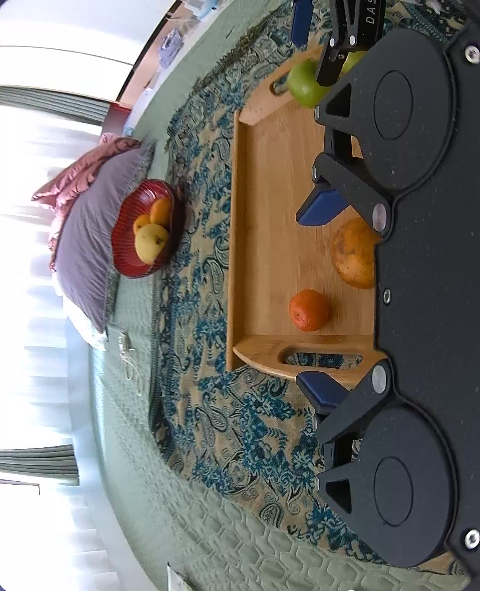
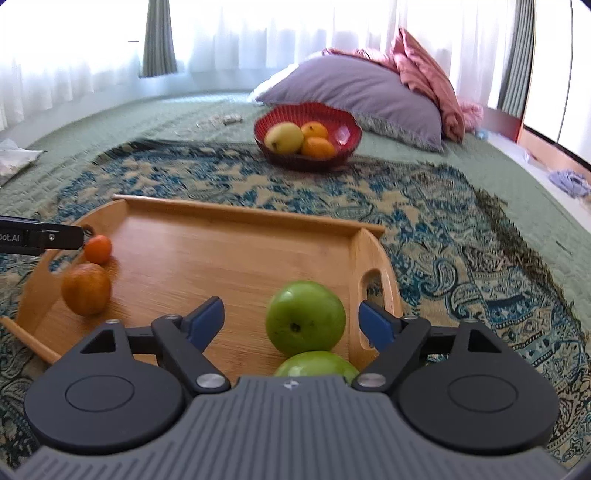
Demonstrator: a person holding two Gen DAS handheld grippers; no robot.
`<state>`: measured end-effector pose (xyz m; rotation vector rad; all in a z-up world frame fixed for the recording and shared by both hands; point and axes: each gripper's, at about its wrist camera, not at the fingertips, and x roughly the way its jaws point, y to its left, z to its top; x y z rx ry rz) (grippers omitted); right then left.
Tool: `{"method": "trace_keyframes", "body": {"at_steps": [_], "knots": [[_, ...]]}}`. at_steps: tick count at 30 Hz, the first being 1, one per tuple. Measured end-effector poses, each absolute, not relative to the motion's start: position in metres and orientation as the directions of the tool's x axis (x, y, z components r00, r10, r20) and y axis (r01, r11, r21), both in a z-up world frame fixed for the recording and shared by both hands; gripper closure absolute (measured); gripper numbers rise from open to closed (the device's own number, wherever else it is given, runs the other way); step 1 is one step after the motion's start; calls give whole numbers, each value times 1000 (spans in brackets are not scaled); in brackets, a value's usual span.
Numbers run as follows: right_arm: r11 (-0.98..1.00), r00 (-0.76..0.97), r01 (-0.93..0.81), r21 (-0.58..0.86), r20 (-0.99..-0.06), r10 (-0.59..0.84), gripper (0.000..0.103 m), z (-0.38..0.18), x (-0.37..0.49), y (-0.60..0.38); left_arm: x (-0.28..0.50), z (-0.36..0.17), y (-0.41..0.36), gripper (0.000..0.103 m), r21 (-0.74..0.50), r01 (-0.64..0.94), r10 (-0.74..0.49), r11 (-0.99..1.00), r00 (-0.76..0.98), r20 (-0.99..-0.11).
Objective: Organize fruits
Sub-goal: 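Open both grippers to release the mandarin and apple on the tray, then move both tools back toward the mandarins and dates beside the tray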
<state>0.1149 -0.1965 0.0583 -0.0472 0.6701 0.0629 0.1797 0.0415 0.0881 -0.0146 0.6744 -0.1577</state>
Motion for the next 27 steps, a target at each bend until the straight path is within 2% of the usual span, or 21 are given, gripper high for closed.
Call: {"method": "trace_keyframes", "body": {"at_steps": [11, 27], "knots": [[991, 851, -124, -44, -519, 83, 0, 70, 73, -186, 128, 102, 32, 7, -32, 200, -183, 979, 804, -566], [989, 886, -132, -68, -455, 88, 0, 48, 24, -181, 72, 84, 20, 6, -6, 248, -210, 969, 810, -547]]}}
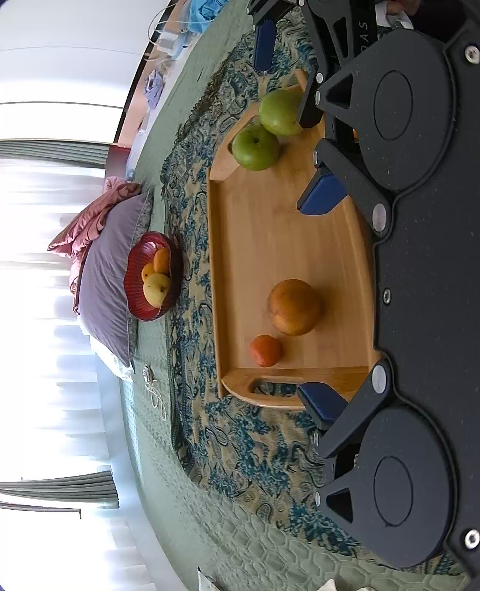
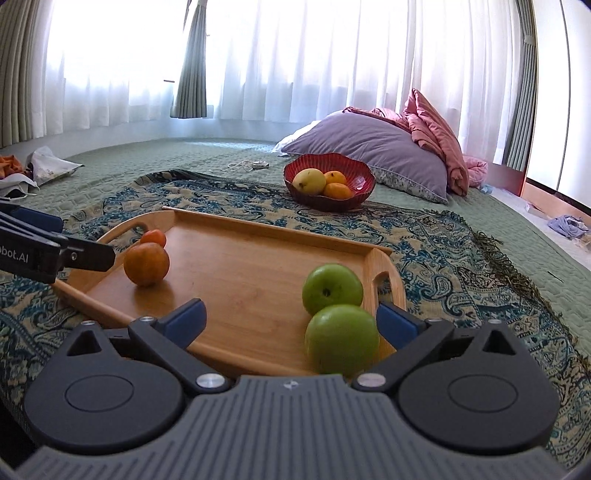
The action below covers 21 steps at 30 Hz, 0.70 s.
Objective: Organize fruits
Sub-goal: 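Move both tools back toward the mandarins and dates beside the tray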
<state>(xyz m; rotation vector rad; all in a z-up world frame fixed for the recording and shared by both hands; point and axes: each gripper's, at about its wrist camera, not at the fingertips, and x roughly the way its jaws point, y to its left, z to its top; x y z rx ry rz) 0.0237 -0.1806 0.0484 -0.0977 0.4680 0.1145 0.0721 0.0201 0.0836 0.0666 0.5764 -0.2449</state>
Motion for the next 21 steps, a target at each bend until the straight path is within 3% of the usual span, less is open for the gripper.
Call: {"method": "trace_keyframes", "body": {"at_steps": [21], "knots": [[993, 902, -114, -32, -423, 90, 0, 23, -11, -184, 28, 41, 12, 5, -70, 175, -186, 982, 844, -503]]}}
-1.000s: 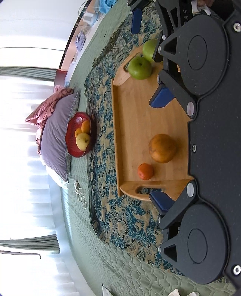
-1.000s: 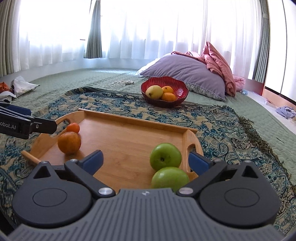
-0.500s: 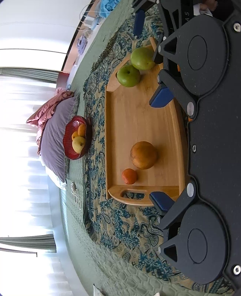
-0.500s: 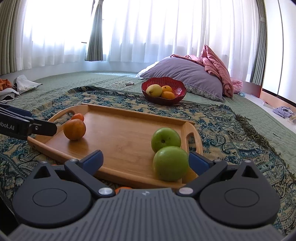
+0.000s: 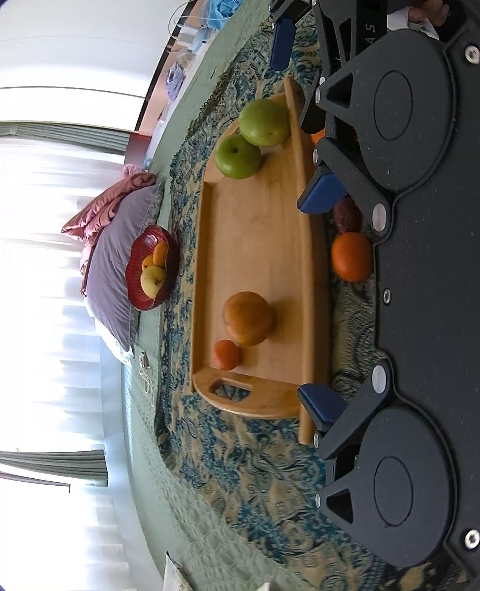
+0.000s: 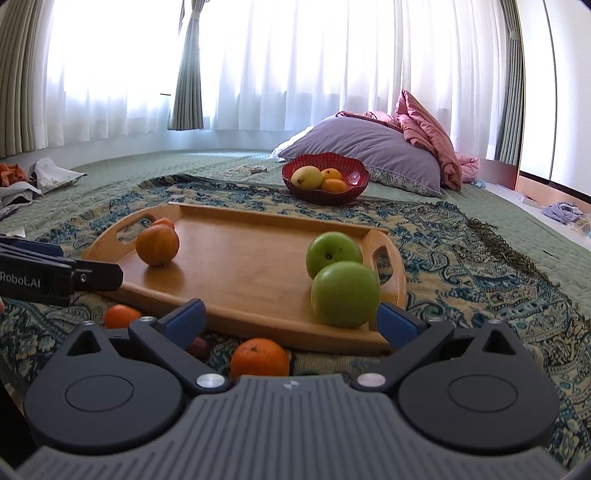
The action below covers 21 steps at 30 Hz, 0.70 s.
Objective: Organize fruits
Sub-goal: 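Move both tools back toward the mandarins and dates beside the tray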
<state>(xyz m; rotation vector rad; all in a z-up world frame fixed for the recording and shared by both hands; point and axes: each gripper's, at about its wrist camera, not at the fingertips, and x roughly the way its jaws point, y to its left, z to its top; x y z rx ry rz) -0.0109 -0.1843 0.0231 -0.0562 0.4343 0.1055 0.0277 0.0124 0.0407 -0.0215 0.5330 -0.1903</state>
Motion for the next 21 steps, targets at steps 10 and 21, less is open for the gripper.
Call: {"method": "trace_keyframes", "body": {"at_steps": [10, 21], "knots": [[995, 895, -93, -16, -439, 77, 0, 8, -19, -185, 15, 25, 8, 5, -26, 177, -167, 984, 853, -494], [997, 896, -72, 19, -439, 73, 1, -3, -23, -185, 12, 15, -1, 5, 0, 202, -174, 979, 846, -505]]}}
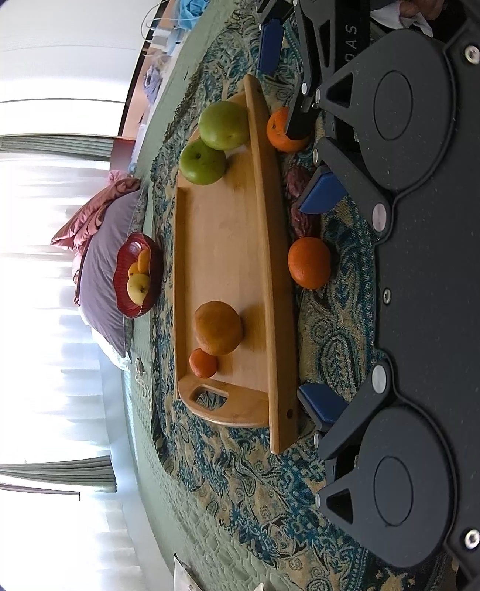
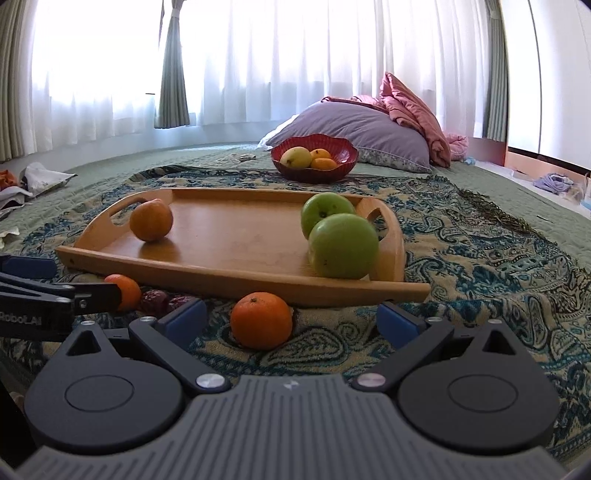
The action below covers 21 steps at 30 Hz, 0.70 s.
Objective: Organize fruits
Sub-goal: 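Move both tools back toward the mandarins and dates beside the tray, then close the left gripper on a mandarin while the right gripper grasps another mandarin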
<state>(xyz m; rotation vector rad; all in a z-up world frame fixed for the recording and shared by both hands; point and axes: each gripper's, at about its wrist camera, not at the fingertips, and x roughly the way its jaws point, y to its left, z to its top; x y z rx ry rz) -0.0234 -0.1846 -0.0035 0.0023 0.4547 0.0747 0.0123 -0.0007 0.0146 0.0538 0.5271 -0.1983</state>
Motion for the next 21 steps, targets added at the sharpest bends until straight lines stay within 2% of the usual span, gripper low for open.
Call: {"method": "trace_keyframes", "body": {"at_steps": [8, 15, 21], "knots": [[995, 888, -98, -18, -453, 79, 17, -5, -21, -175, 16, 10, -7, 31, 1, 210, -178, 978, 832, -526], [995, 880, -104, -11, -468, 87, 31, -8, -17, -170, 20, 9, -11, 45, -12, 234, -203, 972, 811, -548], [993, 878, -114, -10, -469, 96, 40, -9, -16, -166, 23, 9, -15, 61, -20, 248, -217, 968, 803, -555]]}}
